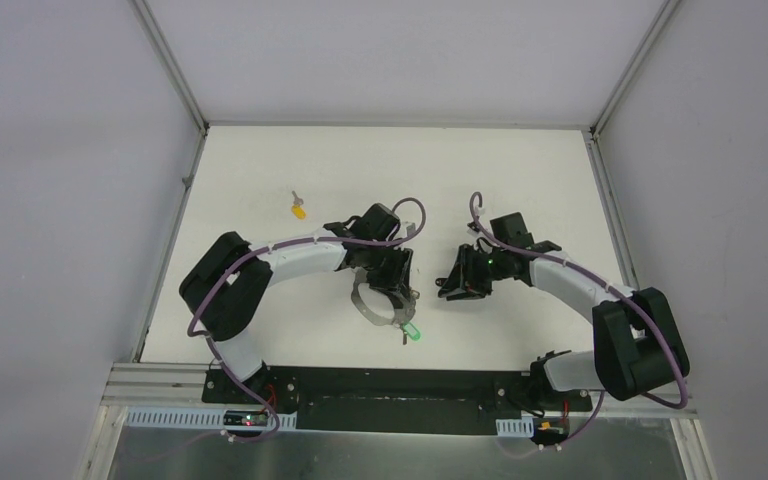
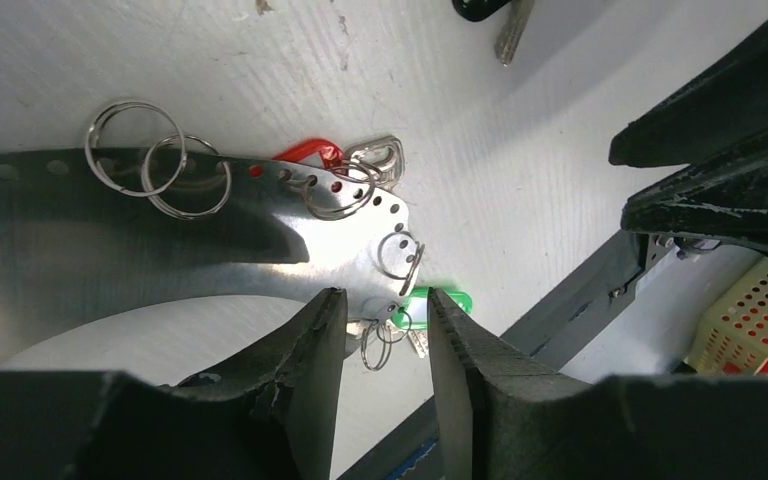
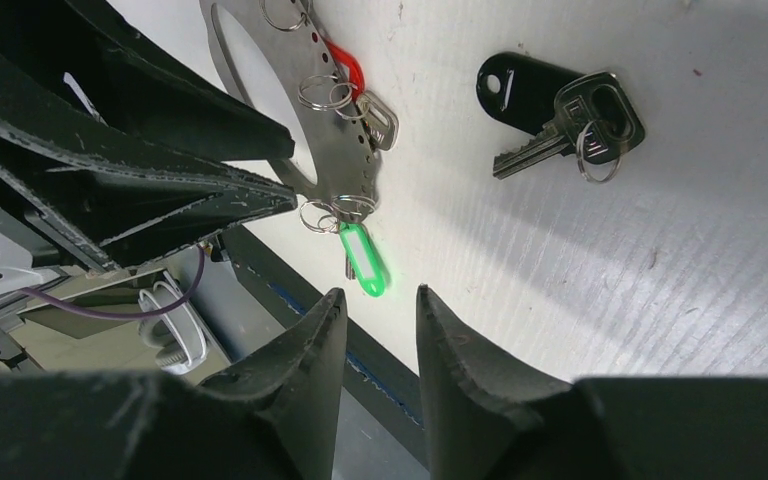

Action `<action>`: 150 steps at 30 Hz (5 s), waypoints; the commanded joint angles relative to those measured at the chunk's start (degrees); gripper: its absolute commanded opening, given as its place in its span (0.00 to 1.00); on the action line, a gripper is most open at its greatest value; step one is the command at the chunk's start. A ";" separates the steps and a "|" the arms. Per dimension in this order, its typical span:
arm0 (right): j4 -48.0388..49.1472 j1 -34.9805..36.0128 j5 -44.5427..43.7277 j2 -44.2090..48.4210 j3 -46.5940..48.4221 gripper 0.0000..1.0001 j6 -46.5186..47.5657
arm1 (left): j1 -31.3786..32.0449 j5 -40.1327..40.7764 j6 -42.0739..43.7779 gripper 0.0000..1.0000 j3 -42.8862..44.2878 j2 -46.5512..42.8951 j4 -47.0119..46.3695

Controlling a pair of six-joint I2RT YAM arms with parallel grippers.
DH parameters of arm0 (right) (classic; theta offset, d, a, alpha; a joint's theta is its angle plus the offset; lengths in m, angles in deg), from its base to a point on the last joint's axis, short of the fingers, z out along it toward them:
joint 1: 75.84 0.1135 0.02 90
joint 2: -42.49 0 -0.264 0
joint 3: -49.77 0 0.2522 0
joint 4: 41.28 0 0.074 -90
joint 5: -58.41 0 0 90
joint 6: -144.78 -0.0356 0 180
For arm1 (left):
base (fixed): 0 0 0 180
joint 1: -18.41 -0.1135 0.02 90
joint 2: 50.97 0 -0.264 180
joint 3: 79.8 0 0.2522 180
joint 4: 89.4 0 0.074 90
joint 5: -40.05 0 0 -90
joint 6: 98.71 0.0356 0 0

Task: Put the keys on the keyring
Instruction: Pick up the keyring from the center of the board, then adjust the keyring.

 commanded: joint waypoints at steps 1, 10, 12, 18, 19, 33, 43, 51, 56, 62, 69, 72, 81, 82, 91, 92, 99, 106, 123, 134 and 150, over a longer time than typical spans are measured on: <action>-0.04 -0.37 0.96 0.71 0.95 0.34 0.41 | 0.70 5.55 -0.12 0.37 1.47 -2.97 0.39; 0.15 -0.38 2.09 -3.46 4.19 0.33 1.43 | 0.86 -0.33 -2.18 0.37 0.35 -2.11 -4.30; 0.31 -0.39 2.29 -3.81 4.30 0.33 1.48 | 1.24 -0.97 -2.50 0.37 0.73 -0.76 -4.08; 0.15 -0.38 2.72 -3.75 4.13 0.32 1.66 | 2.40 -0.72 -2.77 0.36 1.20 1.57 -2.44; 0.15 -0.38 2.75 -3.72 4.13 0.32 1.76 | 2.64 -0.51 -2.72 0.35 1.25 1.79 -2.17; -0.30 -0.34 2.84 -4.07 4.30 0.32 2.03 | 5.45 0.02 -0.97 0.14 4.27 5.54 0.88; -1.05 -0.46 3.63 -2.00 4.84 0.35 2.90 | 5.62 1.64 0.30 0.00 4.28 2.09 1.62; -0.55 -0.49 6.26 7.40 5.63 0.58 4.46 | 5.60 3.63 4.67 0.00 3.42 -8.63 1.73; 3.21 -0.45 9.02 13.19 5.57 0.69 3.63 | 5.61 2.96 9.48 0.00 2.06 -15.96 1.35; 8.92 -0.47 12.50 17.07 5.49 0.75 1.90 | 5.59 0.01 14.97 0.00 -5.00 -24.07 -7.11; 18.45 -0.36 15.50 23.67 4.60 0.86 1.92 | 5.63 -1.44 20.14 0.00 -18.60 -36.93 -28.17; 23.35 -0.30 16.63 26.36 3.27 0.89 2.19 | 5.61 -2.14 23.44 0.00 -24.63 -42.82 -38.16; 40.09 5.62 17.56 31.96 -2.62 1.00 7.94 | 5.63 -5.51 37.48 0.00 -30.71 -52.03 -46.43; 39.73 7.41 16.25 32.45 -2.78 1.00 10.78 | 5.63 -5.74 38.60 0.00 -30.93 -52.45 -46.65; 41.52 15.02 16.50 30.23 -2.64 0.61 16.07 | 5.63 -9.28 41.16 0.00 -32.37 -52.47 -53.16; 42.48 15.68 16.28 29.93 -2.80 0.56 16.17 | 5.63 -9.45 40.85 0.00 -32.37 -52.29 -53.86; 42.09 18.90 14.35 27.72 -2.35 0.46 20.49 | 5.63 -10.53 39.23 0.00 -32.11 -51.80 -56.32; 42.06 20.65 12.26 26.65 -2.20 0.20 22.26 | 5.63 -11.16 37.88 0.00 -32.02 -51.85 -57.26; 15.66 21.63 7.71 28.23 5.62 0.00 35.39 | 5.60 -6.24 37.02 0.42 -28.62 -54.55 -40.34; -15.67 22.23 -0.07 19.44 22.11 0.00 43.72 | 5.63 -6.40 40.60 0.47 -17.53 -49.64 -18.58; -27.87 25.25 -6.52 11.16 32.23 0.00 41.81 | 10.96 -6.71 34.34 0.38 -12.31 -36.24 -23.88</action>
